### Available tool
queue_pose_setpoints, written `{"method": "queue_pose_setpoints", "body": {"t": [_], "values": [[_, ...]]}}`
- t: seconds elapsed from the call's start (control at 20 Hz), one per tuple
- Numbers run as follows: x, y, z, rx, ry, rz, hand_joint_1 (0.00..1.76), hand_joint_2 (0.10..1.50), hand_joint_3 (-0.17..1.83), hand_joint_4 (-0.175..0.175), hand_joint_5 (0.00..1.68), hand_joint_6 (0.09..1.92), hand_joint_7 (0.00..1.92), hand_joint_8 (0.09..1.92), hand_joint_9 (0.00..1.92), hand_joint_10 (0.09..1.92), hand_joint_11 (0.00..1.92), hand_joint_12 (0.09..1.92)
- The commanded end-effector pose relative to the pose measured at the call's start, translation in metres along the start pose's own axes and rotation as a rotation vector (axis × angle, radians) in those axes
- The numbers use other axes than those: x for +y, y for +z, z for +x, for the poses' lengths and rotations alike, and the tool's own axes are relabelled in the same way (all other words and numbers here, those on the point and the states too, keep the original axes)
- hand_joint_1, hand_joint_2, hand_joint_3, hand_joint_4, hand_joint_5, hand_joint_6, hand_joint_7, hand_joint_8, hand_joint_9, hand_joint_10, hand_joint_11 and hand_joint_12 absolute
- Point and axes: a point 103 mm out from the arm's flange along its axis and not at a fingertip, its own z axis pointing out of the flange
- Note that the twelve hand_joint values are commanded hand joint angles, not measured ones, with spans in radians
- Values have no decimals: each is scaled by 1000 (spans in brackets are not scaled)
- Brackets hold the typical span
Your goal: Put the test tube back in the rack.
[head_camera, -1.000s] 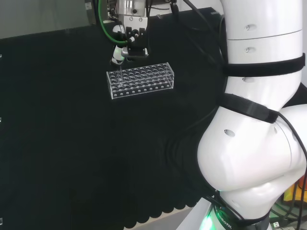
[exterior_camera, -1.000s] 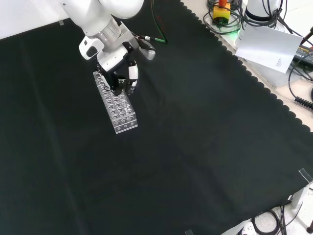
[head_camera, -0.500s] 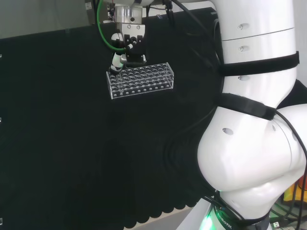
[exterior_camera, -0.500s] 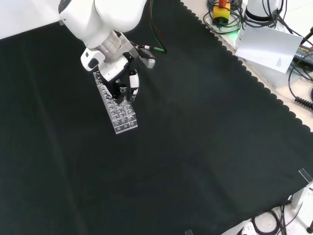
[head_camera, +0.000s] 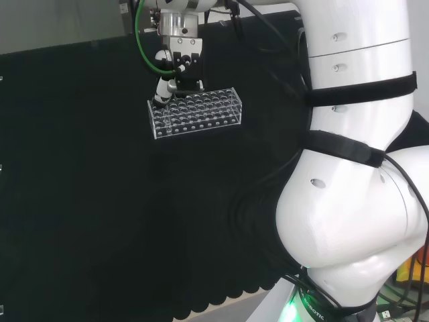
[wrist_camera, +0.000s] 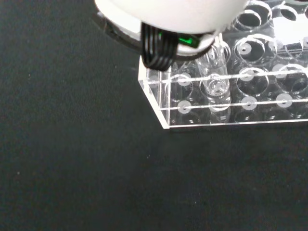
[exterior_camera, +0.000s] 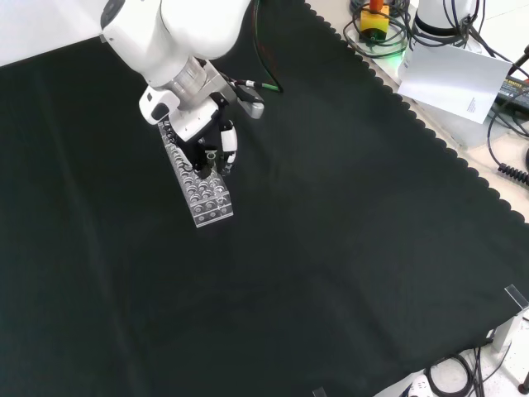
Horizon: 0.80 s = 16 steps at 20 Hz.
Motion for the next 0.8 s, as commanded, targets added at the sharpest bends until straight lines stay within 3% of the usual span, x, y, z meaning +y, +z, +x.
{"method": "queue_pose_setpoints", "body": {"t": [0.05,0.25,0.35,0.4,0.5,0.6,0.7,0.8], "values": [[-2,5,0,6,0,10,1330,714,502,-175,1402,87,1414,613,1589,668,1281,781],[-2,7,-2,23,4,20,1330,714,502,-175,1403,87,1415,612,1590,667,1280,780],[-1,8,-5,68,-3,81,1328,708,507,-175,1403,94,1430,565,1548,688,1283,816],[-1,8,-6,72,-13,113,1272,665,572,-141,1342,109,1361,556,1442,728,1170,937],[0,7,-5,80,-28,146,1119,584,636,-47,1067,87,976,686,1100,818,862,1190],[-1,4,-3,92,-44,146,994,564,584,13,706,87,547,804,732,857,600,1351],[-2,0,0,103,-62,131,935,569,528,40,522,87,258,874,458,914,412,1453],[-4,-4,3,114,-76,118,916,578,494,50,458,87,117,915,323,966,316,1503]]}}
